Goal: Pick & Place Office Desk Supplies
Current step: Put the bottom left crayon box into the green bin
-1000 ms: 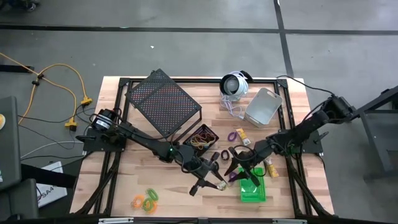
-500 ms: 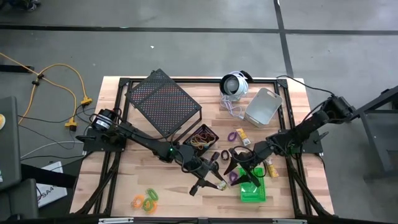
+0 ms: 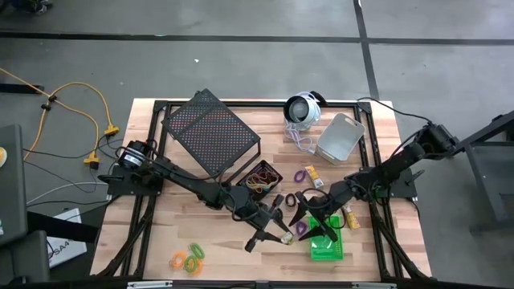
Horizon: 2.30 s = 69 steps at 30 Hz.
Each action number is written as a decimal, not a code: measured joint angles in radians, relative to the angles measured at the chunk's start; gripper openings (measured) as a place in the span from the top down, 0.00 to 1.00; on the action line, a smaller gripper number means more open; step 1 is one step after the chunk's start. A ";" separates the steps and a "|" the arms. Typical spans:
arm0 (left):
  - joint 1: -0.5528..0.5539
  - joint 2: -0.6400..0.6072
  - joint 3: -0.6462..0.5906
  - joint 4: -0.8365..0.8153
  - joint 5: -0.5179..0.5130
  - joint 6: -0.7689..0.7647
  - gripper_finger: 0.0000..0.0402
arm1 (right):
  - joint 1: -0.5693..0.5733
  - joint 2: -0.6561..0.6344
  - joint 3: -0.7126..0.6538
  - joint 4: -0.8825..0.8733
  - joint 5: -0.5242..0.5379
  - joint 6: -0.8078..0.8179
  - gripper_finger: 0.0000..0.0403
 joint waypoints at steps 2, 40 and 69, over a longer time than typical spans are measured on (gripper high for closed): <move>0.004 0.000 0.000 0.000 0.000 0.000 0.70 | 0.000 0.000 0.000 0.016 -0.001 -0.014 0.40; 0.045 0.000 0.000 0.001 0.000 0.021 0.70 | -0.005 0.000 0.000 0.088 -0.006 -0.064 0.66; 0.045 0.000 0.000 0.000 0.000 0.020 0.70 | -0.005 0.000 0.000 0.087 -0.007 -0.064 0.84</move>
